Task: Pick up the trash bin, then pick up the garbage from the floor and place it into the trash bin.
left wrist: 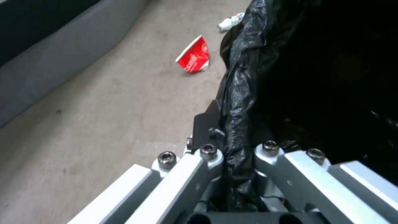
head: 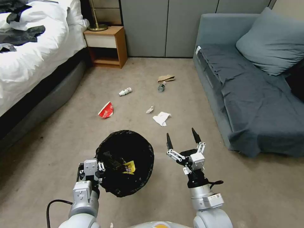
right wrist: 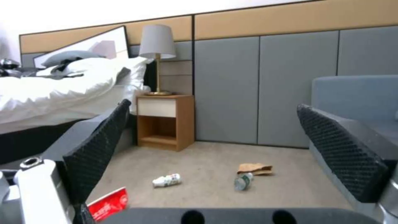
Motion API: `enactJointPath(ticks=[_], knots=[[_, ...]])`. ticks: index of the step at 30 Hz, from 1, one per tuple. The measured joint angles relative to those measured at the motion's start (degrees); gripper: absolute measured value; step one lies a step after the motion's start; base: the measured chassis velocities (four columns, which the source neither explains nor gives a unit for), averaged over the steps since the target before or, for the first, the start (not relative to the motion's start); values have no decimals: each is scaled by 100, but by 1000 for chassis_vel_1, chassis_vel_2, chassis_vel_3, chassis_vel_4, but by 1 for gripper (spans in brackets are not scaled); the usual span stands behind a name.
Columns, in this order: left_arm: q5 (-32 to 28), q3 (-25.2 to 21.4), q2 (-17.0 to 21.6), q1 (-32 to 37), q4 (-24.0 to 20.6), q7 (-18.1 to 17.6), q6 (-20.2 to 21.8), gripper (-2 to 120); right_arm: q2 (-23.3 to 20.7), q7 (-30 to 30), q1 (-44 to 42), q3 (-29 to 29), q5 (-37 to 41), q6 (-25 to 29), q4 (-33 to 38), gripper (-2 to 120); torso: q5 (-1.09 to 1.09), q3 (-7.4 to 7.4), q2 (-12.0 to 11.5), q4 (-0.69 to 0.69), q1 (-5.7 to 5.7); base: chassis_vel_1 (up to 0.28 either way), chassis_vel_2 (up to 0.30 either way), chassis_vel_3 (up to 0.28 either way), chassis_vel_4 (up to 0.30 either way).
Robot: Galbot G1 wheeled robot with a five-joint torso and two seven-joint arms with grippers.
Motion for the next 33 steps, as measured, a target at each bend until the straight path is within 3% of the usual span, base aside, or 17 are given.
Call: enactJointPath(ticks=[33], knots=[[78, 33, -30, 20, -16, 18, -47, 1, -17, -2, -40, 36, 54, 85, 54, 99, -1, 2, -1, 0, 2, -277, 277, 277, -272]])
